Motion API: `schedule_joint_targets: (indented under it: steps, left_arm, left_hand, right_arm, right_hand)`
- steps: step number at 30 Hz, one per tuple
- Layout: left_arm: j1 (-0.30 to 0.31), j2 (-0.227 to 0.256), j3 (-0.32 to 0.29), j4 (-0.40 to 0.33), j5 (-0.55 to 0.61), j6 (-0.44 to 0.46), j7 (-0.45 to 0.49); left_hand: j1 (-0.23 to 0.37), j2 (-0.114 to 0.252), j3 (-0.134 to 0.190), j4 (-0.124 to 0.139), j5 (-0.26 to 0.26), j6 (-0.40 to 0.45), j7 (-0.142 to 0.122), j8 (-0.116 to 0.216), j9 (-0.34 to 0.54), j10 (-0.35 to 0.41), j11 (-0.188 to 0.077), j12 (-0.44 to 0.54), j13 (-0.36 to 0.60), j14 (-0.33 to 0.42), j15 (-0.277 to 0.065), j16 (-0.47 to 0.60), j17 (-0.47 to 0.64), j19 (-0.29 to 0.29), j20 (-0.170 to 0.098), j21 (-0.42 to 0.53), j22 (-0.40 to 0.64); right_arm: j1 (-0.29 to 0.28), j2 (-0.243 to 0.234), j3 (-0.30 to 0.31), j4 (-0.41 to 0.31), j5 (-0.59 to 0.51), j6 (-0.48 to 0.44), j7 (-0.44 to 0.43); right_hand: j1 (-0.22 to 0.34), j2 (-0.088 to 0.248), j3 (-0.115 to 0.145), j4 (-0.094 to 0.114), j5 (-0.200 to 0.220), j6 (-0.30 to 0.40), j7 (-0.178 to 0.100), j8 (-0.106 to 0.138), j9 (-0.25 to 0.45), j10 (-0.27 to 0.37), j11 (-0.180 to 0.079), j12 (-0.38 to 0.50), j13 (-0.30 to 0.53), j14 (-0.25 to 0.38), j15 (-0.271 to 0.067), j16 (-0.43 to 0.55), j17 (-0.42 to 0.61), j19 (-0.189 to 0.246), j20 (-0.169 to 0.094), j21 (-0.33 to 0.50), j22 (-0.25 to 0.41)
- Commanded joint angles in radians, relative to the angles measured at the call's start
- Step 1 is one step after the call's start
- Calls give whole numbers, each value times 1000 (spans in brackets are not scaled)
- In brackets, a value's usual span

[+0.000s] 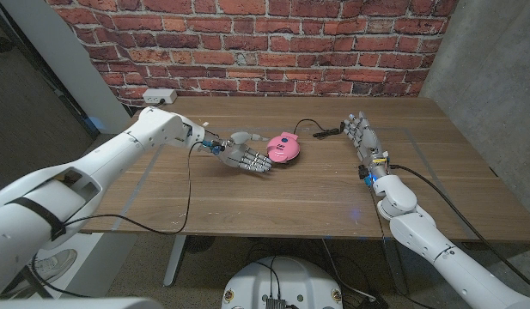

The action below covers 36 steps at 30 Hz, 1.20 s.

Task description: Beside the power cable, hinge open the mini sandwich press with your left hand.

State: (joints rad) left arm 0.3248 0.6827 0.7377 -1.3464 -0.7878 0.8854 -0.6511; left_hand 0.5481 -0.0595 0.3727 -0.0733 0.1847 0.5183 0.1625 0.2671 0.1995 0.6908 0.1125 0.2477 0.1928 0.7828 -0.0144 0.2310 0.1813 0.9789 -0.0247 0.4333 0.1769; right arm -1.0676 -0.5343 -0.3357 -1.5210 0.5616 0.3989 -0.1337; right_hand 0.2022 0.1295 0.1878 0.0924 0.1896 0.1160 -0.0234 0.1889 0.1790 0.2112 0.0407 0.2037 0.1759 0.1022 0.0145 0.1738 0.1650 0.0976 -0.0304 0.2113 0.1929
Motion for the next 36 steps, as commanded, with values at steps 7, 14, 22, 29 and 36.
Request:
schedule_joint_targets:
  steps: [7,14,22,29,36]
  left_arm:
    - [-26,-19,37,8,40,3,-23]
    - [-42,-31,59,15,61,5,-35]
    - [-36,-32,55,3,63,2,-25]
    - [-31,-25,61,-16,77,-10,-19]
    - [-8,-20,40,-37,68,-16,15]
  left_hand:
    - [-4,-16,-5,-2,-3,14,45,2,3,20,1,-2,3,20,-3,4,3,11,-5,2,2]
    - [6,-11,-1,-4,-1,36,44,4,3,41,-6,-1,3,41,-15,5,3,20,-8,1,2]
    - [22,-5,6,-10,0,57,43,6,3,62,-18,0,3,59,-21,4,2,28,-13,0,2]
    - [79,2,29,-37,3,76,40,2,2,73,-44,-9,4,75,-46,-3,0,29,-24,-6,3]
    - [113,4,40,-51,2,105,20,5,2,92,-70,-12,5,94,-72,-6,1,29,-35,-10,4]
  right_arm:
    - [-1,2,4,8,-5,16,3]
    - [-8,3,7,7,-4,21,2]
    - [-19,0,11,-2,-5,23,-5]
    - [-24,-3,12,-10,-8,20,-9]
    - [-33,-5,14,-19,-11,19,-14]
  right_hand:
    - [-5,-4,2,9,0,11,0,0,3,9,-2,3,4,9,-2,6,4,12,-3,9,3]
    - [-7,-6,2,9,0,11,0,0,3,10,-2,3,4,9,-1,5,4,13,-4,9,3]
    - [-8,-7,1,9,0,11,0,0,3,11,0,3,4,10,-2,5,4,13,-4,9,3]
    - [-9,-8,1,9,0,12,0,0,3,12,-1,3,4,10,-1,5,4,13,-3,9,3]
    - [-10,-8,1,10,0,12,1,0,3,12,-2,3,4,11,-2,5,4,13,-4,8,3]
